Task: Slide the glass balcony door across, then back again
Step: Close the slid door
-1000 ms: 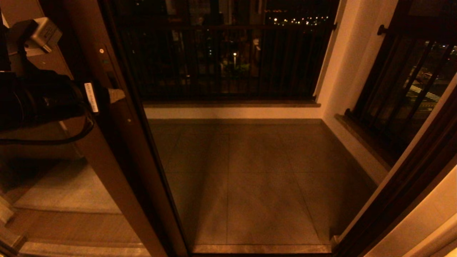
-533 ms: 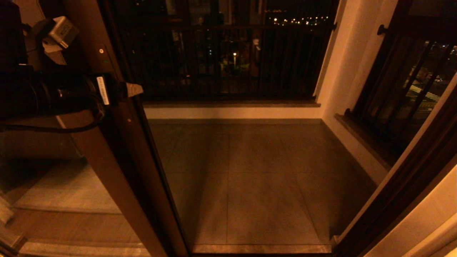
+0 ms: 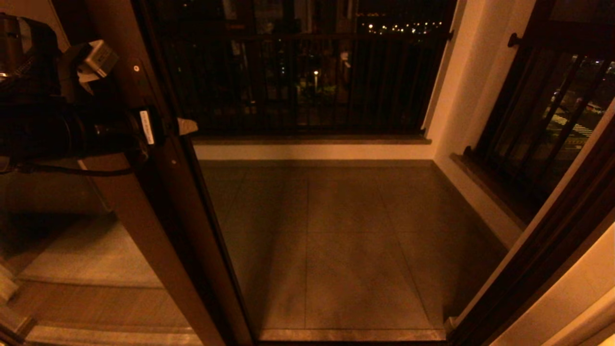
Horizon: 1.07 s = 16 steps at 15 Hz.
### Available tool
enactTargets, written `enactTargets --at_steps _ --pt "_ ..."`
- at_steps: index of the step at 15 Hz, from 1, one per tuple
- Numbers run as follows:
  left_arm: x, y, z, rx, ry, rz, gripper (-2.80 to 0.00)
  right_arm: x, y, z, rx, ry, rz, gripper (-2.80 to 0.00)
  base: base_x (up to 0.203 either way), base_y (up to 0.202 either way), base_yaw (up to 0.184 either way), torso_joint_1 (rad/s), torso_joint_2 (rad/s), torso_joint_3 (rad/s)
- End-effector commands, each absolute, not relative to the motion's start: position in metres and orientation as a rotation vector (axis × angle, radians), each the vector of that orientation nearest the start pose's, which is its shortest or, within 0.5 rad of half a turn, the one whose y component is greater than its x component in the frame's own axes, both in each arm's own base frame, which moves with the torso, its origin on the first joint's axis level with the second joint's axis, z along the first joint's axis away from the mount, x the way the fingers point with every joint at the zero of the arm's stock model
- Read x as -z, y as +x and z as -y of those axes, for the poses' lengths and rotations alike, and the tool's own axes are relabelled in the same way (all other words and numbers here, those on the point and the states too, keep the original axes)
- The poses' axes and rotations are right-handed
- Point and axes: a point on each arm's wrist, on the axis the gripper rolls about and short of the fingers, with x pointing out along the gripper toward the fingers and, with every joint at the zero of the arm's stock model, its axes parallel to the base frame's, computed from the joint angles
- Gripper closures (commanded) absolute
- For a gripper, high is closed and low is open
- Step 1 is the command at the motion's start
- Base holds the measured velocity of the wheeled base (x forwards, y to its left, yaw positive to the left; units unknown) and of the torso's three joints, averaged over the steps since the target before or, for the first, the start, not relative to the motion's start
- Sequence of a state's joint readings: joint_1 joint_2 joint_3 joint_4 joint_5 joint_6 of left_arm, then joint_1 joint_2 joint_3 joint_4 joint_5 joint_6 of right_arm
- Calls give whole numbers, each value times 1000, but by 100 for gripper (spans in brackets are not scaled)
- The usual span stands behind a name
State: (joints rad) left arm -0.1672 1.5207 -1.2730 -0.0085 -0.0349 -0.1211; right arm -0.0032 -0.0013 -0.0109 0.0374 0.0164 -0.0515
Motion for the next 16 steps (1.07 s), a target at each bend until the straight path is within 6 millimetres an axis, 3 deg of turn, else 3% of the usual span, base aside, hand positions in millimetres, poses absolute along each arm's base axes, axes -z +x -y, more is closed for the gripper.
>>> enactTargets --at_steps 1,8,16 --pt "-307 273 47 191 -107 -247 -280 -75 -24 0 -15 -52 -27 0 0 0 0 0 0 0" --pt "-314 281 49 216 -109 -227 -280 -75 -24 0 -14 -52 -26 0 0 0 0 0 0 0" --pt "-308 290 51 231 -109 -248 -280 -75 -24 0 -14 -52 -26 0 0 0 0 0 0 0"
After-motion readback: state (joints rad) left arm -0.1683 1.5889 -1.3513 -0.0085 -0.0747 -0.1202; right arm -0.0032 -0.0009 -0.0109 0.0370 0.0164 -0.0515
